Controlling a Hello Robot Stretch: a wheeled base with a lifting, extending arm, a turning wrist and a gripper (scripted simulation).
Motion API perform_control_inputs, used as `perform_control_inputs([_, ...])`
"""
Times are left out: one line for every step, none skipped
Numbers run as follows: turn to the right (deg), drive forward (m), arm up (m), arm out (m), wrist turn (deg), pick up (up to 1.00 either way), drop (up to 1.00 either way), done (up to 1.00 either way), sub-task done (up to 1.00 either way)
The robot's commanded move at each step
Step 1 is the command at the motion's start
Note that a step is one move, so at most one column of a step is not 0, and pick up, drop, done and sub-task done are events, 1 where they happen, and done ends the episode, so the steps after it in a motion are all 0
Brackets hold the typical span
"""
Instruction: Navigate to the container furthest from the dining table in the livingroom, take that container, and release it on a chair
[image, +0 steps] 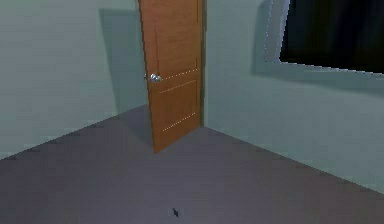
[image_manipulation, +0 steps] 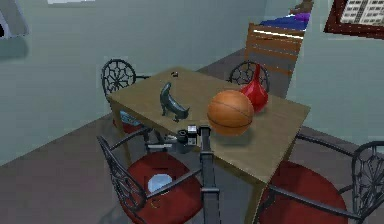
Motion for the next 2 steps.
perform_control_inputs([0.0, 0.00, 0.00, -0.08, 0.0, 0.00, 0.00, 0.00, 0.00])
perform_control_inputs([0.0, 0.00, 0.00, 0.00, 0.0, 0.00, 0.00, 1.00, 0.00])
